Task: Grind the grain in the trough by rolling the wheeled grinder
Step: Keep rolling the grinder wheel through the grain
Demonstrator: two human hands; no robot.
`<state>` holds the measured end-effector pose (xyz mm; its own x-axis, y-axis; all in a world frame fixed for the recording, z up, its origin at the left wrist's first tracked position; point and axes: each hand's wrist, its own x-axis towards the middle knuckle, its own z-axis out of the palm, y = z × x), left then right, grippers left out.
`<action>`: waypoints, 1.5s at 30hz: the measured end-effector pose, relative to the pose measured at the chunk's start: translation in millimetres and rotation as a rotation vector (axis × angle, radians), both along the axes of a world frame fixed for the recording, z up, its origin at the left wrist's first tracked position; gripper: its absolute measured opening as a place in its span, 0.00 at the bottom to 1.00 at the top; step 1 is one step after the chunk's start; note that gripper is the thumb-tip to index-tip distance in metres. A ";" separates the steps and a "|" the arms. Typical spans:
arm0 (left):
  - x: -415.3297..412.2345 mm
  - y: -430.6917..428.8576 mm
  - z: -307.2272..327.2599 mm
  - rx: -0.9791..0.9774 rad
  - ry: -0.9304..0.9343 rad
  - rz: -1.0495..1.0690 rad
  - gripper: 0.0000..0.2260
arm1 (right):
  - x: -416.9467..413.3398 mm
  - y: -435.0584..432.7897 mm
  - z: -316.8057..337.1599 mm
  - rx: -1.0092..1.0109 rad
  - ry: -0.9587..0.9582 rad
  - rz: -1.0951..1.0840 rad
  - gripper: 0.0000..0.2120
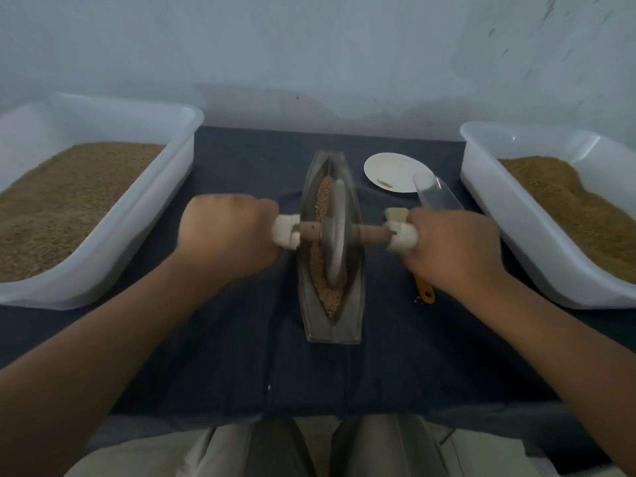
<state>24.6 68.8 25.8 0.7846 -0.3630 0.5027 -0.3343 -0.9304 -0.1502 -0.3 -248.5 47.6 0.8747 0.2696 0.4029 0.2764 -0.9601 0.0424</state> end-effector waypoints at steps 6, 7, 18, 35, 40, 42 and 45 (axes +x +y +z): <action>26.6 -4.5 -5.2 0.034 0.062 0.121 0.17 | 23.0 3.9 -0.1 -0.038 0.032 -0.050 0.12; 43.1 -8.4 -1.3 0.007 0.087 0.158 0.16 | 39.9 7.7 2.3 -0.059 0.019 -0.089 0.12; -4.0 -3.6 -3.0 -0.056 0.089 0.129 0.16 | 18.8 3.0 8.4 -0.133 -0.025 -0.044 0.14; 29.5 -11.5 14.1 -0.019 0.177 0.128 0.17 | 36.2 10.6 11.8 -0.106 0.077 -0.143 0.10; -30.8 13.6 -10.3 -0.038 0.058 0.014 0.20 | -20.9 -2.1 11.2 -0.067 -0.069 0.060 0.12; -18.4 10.8 -9.5 -0.024 0.078 0.044 0.19 | -10.0 0.4 7.2 -0.070 -0.021 0.026 0.13; 27.7 -6.7 1.3 -0.001 0.080 0.137 0.16 | 33.5 12.0 8.1 -0.060 0.076 -0.121 0.12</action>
